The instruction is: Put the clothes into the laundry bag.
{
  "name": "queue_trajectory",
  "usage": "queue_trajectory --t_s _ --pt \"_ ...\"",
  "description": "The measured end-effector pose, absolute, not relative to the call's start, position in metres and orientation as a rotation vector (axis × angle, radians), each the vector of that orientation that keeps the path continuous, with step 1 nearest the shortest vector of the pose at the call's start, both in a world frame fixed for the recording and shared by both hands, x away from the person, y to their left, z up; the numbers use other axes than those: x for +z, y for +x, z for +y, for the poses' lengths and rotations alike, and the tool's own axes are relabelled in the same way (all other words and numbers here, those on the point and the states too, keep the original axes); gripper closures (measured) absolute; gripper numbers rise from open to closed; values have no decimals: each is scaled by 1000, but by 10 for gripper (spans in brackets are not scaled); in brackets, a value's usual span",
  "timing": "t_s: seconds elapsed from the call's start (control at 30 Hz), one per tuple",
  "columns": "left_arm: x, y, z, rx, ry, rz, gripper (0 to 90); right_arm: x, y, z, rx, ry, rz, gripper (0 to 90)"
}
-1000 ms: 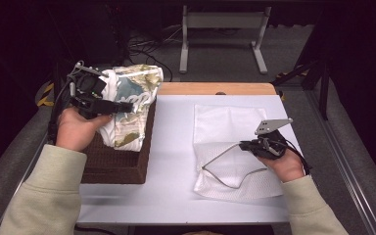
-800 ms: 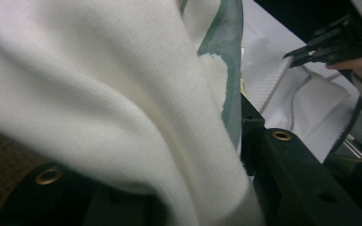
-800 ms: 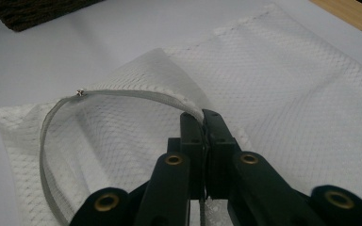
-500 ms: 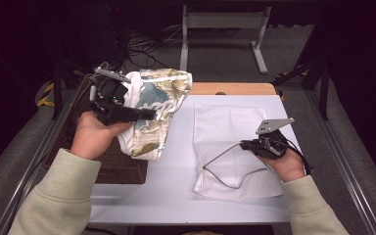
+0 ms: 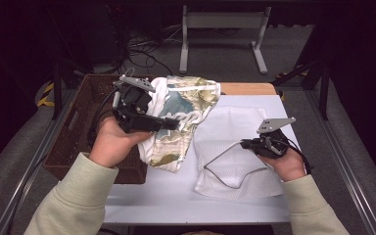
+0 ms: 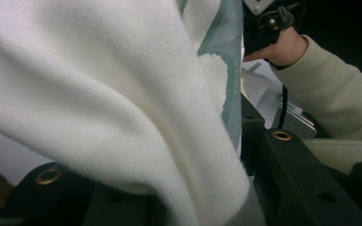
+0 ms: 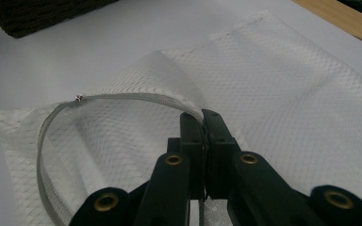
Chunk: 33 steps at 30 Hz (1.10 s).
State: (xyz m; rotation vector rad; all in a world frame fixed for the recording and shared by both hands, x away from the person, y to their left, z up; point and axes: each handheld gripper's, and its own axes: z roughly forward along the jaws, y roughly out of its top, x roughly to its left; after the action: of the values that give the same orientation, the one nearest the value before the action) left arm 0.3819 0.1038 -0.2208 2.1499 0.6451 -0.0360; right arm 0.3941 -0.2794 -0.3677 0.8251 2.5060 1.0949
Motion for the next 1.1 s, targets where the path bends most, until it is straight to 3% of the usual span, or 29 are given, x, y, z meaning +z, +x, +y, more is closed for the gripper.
queue_trajectory --t_s 0.5,1.1 --pt "-234 368 64 -133 2177 515 671 -367 395 -280 1099 822 2490 880" --pt "-272 356 39 -261 2209 480 671 -364 397 -279 1119 822 2466 880"
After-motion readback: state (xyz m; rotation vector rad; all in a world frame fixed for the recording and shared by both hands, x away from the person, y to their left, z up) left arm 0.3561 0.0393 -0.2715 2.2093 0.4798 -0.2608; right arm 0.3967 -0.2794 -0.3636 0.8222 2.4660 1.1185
